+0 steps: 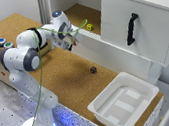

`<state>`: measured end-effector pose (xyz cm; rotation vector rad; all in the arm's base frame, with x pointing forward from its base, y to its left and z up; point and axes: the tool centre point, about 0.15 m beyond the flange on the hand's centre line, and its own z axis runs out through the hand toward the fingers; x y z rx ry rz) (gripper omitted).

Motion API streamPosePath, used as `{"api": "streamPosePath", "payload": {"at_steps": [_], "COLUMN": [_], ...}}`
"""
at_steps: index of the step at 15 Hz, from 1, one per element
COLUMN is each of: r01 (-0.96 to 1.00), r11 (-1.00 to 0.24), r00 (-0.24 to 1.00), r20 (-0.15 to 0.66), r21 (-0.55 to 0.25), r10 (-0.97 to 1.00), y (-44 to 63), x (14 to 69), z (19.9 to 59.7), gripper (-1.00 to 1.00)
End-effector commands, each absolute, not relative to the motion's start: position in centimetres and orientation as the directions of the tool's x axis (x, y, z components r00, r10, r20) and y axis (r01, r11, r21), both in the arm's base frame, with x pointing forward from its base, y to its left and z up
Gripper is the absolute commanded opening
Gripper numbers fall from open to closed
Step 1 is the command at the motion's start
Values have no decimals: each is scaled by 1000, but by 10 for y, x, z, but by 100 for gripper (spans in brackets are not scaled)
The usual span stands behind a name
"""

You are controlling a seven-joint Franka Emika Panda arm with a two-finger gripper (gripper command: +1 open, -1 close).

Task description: Put the pink object inside the left cabinet

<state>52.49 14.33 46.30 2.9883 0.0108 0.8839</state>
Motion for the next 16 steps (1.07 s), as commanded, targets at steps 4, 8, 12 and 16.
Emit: {"api": "streamPosePath", "payload": {"at_steps": [4,8,12,16], "r01": [76,72,22,7], "r11": [-995,-992,-994,-990], "r00": [886,893,906,891], "r20": [452,438,417,448], "r21": [70,100,110,144], "r10": [100,109,66,71], "y": [191,197,195,203], "x": [623,660,682,682], "z": [506,496,478,474], "gripper": [-100,-100,-100,100]}}
